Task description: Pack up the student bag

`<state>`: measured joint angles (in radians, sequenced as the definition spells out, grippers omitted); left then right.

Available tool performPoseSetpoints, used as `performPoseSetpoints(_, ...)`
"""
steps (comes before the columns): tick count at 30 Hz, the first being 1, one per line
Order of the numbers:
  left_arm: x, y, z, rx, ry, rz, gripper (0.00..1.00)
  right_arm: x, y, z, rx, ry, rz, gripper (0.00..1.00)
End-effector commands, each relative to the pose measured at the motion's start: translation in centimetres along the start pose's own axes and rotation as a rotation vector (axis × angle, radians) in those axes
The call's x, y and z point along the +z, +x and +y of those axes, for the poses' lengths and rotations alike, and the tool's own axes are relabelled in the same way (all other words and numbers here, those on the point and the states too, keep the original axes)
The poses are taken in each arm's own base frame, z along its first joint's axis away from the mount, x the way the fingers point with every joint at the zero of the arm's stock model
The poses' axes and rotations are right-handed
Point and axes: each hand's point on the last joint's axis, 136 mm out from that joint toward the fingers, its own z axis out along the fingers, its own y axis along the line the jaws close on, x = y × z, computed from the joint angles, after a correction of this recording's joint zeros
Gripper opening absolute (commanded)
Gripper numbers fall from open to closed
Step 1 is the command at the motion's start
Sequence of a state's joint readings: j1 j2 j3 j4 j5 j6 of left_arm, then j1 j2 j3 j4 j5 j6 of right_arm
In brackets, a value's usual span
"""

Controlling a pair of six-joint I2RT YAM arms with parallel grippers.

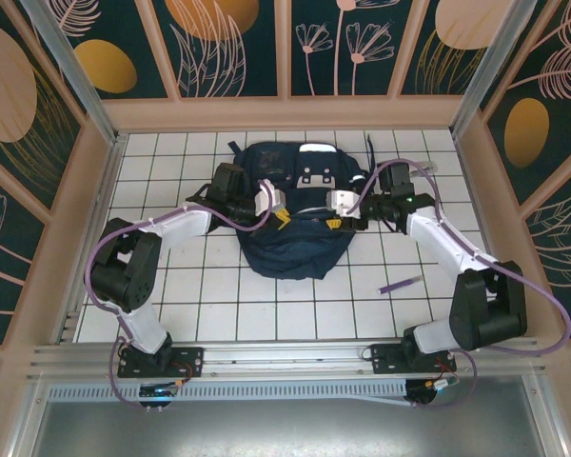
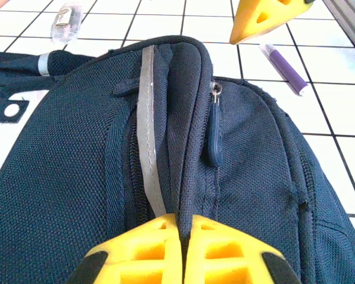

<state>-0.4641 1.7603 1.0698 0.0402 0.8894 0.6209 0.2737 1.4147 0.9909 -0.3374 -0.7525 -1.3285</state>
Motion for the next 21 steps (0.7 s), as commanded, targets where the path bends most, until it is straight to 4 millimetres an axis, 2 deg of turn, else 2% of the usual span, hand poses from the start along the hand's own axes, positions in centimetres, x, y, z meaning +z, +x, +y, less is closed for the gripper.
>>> performPoseSetpoints(1,-0.6,-3.3,-0.3,0.107,0.024,-0.074,0.00,0.1,0.6,0.2,0.037,-0.049,0.031,0.54)
performPoseSetpoints(6,-0.7,-3.6,-0.1,0.114,0.022,-0.079,0.00,1.3,0.7,0.4,0.135,-0.146,0.012,0.53)
performPoseSetpoints(8,-0.7,-3.7,-0.2,0.118,0.028,-0.080,0.00,1.8,1.1,0.4,0.169,-0.163,0.023,0.47)
performPoseSetpoints(12,-1.0,-3.6,-0.4,0.109,0.024,-0.052,0.08,2.6,1.4,0.0,0.217,-0.173,0.030,0.00)
performPoseSetpoints(13,-1.0,-3.3,-0.4,0.085,0.026,-0.033,0.12,2.6,1.0,-0.3,0.223,-0.169,0.010,0.00)
performPoseSetpoints(14,-1.8,-4.4,-0.7,0.092,0.013,-0.034,0.16,2.6,0.5,-0.6,0.233,-0.164,-0.015,0.00)
performPoseSetpoints(16,-2.8,-4.8,-1.1,0.024,-0.015,0.011,0.31,2.4,-0.9,-1.1,0.252,-0.157,-0.080,0.00)
performPoseSetpoints(18,-3.7,-5.4,-1.4,-0.056,-0.078,0.040,0.41,2.5,-2.2,-1.3,0.266,-0.151,-0.135,0.00)
performPoseSetpoints(21,-4.1,-6.5,-1.9,-0.227,-0.173,0.017,0.47,3.1,-3.2,-1.4,0.277,-0.134,-0.168,0.00)
